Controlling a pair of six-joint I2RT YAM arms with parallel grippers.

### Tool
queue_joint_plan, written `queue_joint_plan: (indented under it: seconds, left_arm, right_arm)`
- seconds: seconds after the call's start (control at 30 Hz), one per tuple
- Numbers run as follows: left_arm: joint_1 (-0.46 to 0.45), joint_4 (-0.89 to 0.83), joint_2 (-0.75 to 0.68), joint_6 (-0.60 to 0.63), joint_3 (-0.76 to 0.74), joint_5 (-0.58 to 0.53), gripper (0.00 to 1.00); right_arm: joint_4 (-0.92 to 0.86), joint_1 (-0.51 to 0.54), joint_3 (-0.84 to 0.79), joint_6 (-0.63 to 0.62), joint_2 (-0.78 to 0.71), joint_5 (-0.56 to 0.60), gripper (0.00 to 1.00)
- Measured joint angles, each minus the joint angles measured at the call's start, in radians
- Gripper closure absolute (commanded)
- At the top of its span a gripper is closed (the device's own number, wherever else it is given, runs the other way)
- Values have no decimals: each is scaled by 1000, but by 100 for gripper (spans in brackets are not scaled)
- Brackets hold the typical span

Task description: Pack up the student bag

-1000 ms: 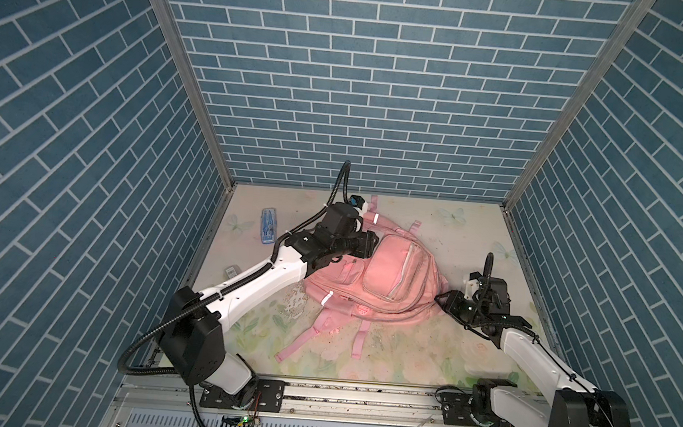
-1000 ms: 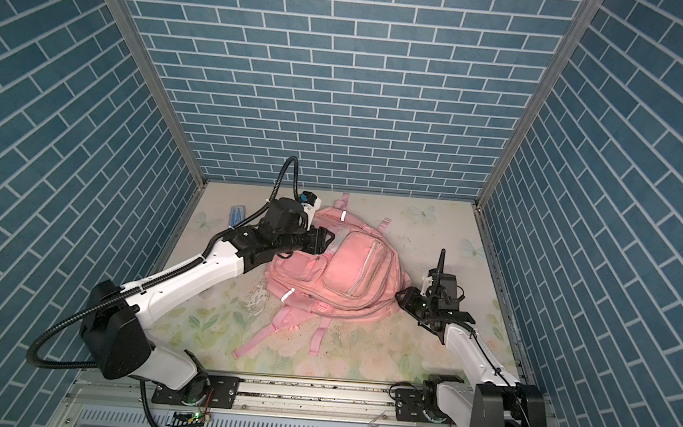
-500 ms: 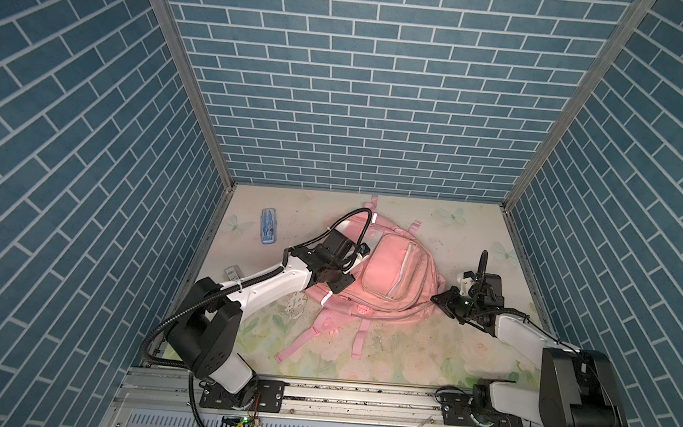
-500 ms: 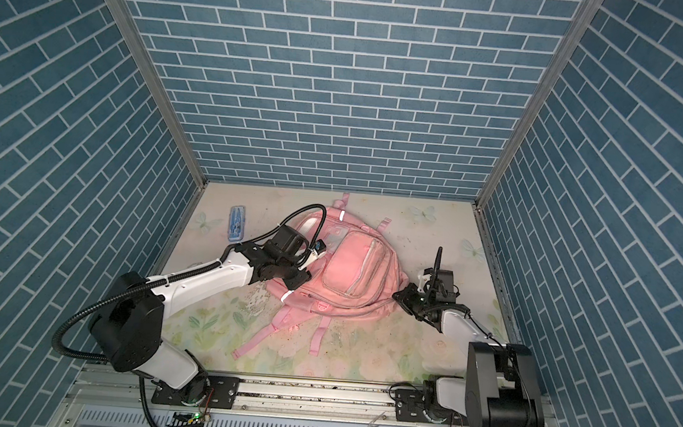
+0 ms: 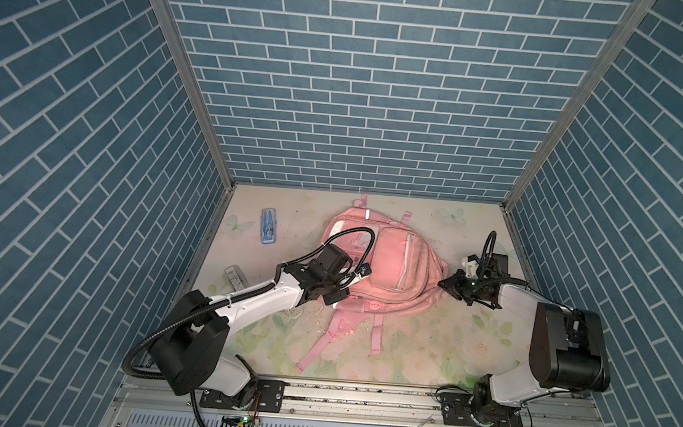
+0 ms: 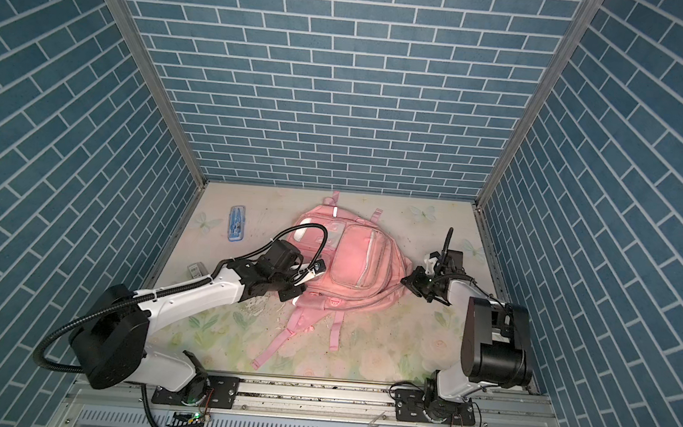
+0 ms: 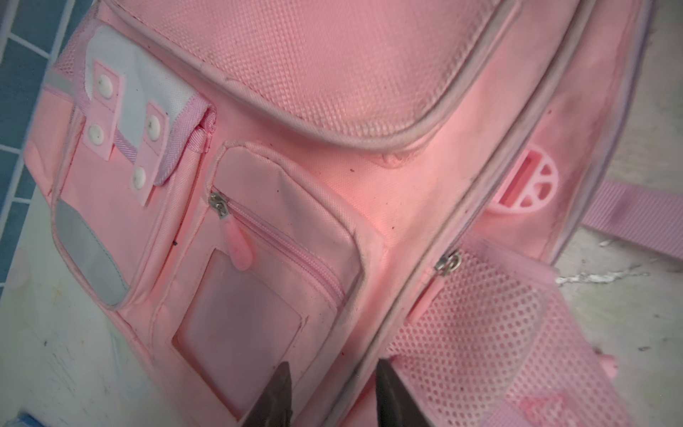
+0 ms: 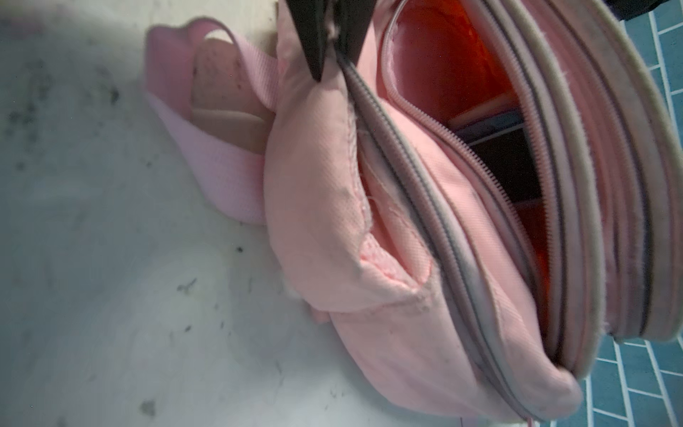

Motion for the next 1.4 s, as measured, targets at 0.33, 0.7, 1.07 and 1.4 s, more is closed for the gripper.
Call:
queue_joint_plan:
  seconds: [0.33, 0.7, 1.07, 1.4]
  left_arm:
    - [-1, 83, 53, 76, -40, 27, 46]
    - [-6, 266, 159, 18, -66, -18, 69]
    - [-67, 265, 56, -143, -90, -70, 100]
    - [-151, 119, 30, -452, -35, -64, 100]
  right_arm:
    - [-60, -20, 89, -58, 74, -6, 100]
    - [-78, -21, 101, -64, 74, 1, 85]
    - [-99, -11, 97, -105, -155, 194, 56]
    - [-71, 45, 69, -193, -461, 407, 41]
